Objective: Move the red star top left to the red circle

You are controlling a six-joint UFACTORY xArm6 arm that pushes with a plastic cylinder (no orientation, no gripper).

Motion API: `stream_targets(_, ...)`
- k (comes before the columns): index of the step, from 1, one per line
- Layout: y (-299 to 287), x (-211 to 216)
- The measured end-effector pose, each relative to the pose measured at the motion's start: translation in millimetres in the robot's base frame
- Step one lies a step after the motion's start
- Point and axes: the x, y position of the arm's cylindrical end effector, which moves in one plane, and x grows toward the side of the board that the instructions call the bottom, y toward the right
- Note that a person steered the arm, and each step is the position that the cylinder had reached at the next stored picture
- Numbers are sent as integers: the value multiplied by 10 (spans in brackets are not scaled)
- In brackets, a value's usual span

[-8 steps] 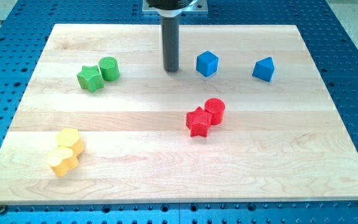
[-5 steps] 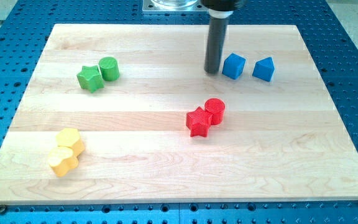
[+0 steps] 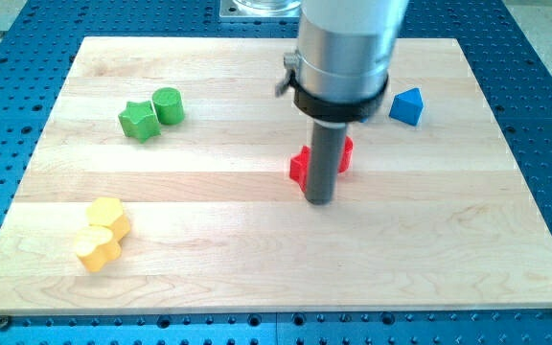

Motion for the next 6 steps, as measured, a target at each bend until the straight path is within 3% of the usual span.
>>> stream_targets(1,-321,-399)
stream_targets(2,-187,-562)
stream_targets(3,-79,-167)
stream_targets(5,151,-944)
stream_targets(6,151,-978)
